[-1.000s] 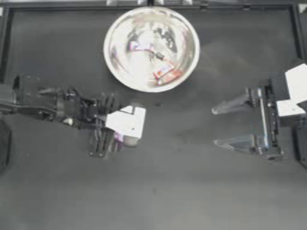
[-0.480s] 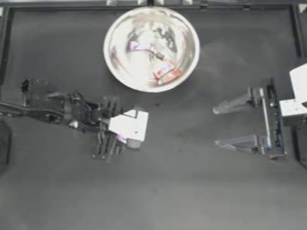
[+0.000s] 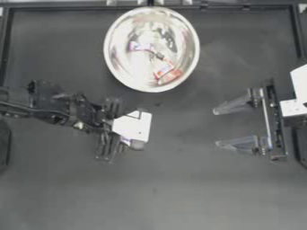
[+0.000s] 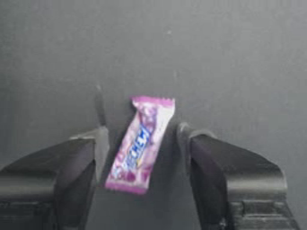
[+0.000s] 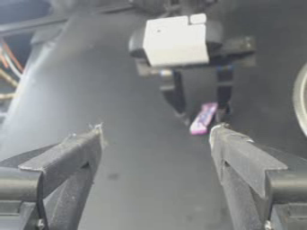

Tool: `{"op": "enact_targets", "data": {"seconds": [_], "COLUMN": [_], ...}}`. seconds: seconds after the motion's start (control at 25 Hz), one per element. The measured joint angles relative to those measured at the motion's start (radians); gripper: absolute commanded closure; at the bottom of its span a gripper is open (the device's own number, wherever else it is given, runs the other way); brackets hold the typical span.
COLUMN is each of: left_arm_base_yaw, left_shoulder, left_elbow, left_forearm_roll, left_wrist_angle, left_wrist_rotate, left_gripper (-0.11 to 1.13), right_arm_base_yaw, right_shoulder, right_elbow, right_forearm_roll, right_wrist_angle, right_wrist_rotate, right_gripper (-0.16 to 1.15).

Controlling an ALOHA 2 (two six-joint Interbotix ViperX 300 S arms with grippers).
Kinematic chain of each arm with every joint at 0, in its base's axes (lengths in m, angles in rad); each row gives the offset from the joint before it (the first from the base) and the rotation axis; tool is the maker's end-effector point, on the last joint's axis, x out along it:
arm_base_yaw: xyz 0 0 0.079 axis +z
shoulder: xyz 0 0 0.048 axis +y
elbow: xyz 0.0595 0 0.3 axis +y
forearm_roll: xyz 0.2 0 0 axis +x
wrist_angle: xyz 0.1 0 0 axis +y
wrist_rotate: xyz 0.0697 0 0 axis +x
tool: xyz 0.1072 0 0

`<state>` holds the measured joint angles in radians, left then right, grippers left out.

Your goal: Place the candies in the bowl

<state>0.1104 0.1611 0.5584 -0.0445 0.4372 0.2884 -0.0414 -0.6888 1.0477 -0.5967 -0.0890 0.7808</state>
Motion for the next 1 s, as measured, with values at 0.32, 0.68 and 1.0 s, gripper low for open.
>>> {"op": "enact_targets", "data": {"seconds": [0.32, 0.68, 1.0], "left_arm_base_yaw": [-0.002, -0.003, 0.017], "left_shoulder": [0.026, 0.026, -0.006], "left_elbow": [-0.029, -0.038, -0.041], "left_forearm_roll": [-0.011, -0.012, -0.012], "left_wrist_angle": [0.040, 0.074, 0.081], "left_wrist_rotate": [0.005, 0.009, 0.023], "left_gripper": [0.24, 0.76, 0.71], "right_arm_base_yaw": [0.000, 0.000, 0.000], "right_shoulder": [-0.002, -0.002, -0.002], "right_elbow": [0.000, 0.000, 0.000], "right_forearm_roll": [0.000, -0.002, -0.002], "right_wrist_angle": [-0.015, -0.025, -0.032], "right_wrist_rotate": [0.000, 0.000, -0.002], "right_gripper": [-0.01, -0.01, -0.01]}}
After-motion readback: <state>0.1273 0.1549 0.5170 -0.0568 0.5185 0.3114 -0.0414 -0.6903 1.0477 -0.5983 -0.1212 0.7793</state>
